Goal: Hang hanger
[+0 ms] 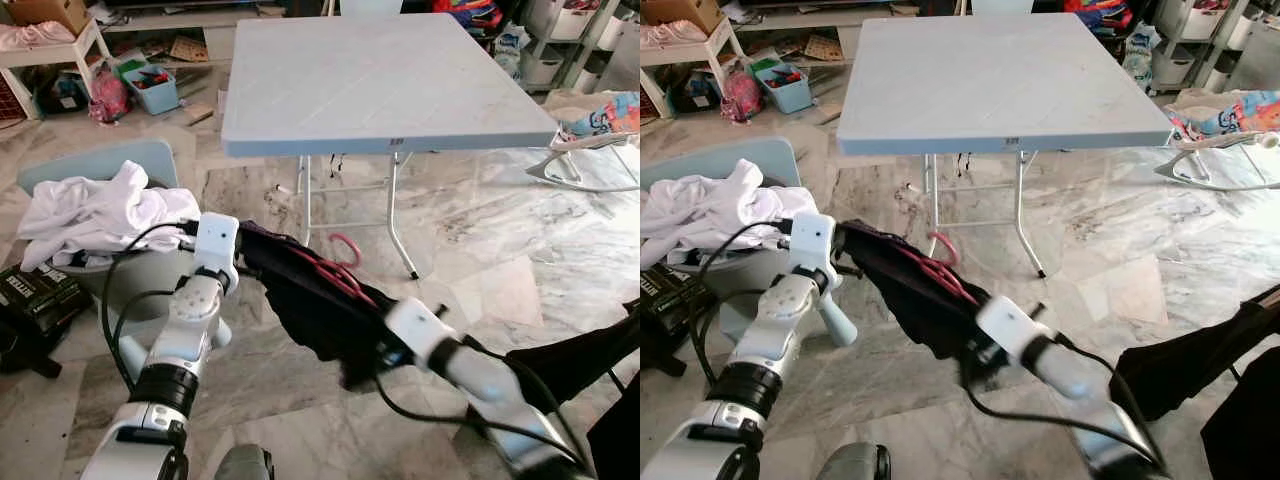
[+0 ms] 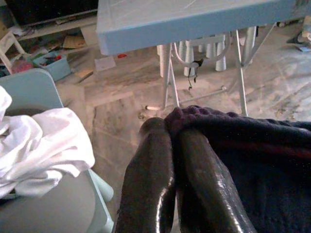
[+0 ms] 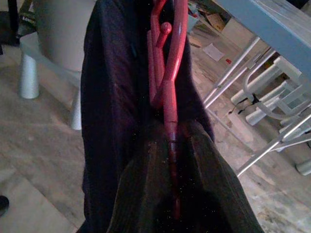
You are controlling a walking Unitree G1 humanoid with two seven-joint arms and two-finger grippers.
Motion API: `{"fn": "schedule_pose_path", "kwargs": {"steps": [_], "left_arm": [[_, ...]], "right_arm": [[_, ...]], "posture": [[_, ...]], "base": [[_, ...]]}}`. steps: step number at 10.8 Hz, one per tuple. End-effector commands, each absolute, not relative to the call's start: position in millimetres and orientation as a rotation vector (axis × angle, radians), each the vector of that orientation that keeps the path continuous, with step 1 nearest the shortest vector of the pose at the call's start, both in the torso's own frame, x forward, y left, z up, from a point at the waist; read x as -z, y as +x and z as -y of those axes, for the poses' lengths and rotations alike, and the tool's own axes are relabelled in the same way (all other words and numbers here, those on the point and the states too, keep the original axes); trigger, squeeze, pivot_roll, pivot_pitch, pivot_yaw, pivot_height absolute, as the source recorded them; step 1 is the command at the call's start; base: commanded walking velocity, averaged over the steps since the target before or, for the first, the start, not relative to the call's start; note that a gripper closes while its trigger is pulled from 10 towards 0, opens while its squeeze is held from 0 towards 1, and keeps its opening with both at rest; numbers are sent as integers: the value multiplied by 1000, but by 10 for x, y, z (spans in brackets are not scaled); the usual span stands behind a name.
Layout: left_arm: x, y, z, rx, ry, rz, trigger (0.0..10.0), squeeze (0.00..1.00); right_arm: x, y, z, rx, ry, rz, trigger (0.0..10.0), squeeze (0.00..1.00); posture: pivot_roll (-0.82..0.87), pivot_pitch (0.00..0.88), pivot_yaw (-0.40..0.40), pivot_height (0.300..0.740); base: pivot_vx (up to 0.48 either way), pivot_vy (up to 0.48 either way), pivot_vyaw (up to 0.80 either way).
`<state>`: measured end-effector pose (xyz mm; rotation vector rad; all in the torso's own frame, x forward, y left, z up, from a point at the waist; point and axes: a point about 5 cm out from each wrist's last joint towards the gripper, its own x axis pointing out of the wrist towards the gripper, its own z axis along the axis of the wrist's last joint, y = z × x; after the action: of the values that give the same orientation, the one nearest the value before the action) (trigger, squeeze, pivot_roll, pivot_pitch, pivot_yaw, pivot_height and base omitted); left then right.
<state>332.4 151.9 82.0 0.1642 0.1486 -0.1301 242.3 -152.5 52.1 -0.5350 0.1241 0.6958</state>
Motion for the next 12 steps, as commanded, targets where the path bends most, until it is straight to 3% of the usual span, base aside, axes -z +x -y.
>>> {"fn": "schedule_pose_path", "kwargs": {"steps": [1, 5, 12], "left_arm": [[-943, 3379, -1792, 17, 173, -107, 0, 0], [-908, 3364, -1834, 5, 169, -125, 0, 0], [-855, 3394, -1998, -61, 111, -188, 0, 0]], "right_arm": [[-448, 2352, 1842, -636, -568, -201, 10000, 0], [-461, 2154, 2306, -628, -628, -260, 10000, 0], [-1009, 2199, 2373, -859, -260, -249, 10000, 0]], "posture": [[-61, 0, -3, 740], [-85, 0, 7, 740], [-97, 0, 19, 740]], "base": [[0, 0, 0], [0, 0, 0], [0, 0, 0]]}}
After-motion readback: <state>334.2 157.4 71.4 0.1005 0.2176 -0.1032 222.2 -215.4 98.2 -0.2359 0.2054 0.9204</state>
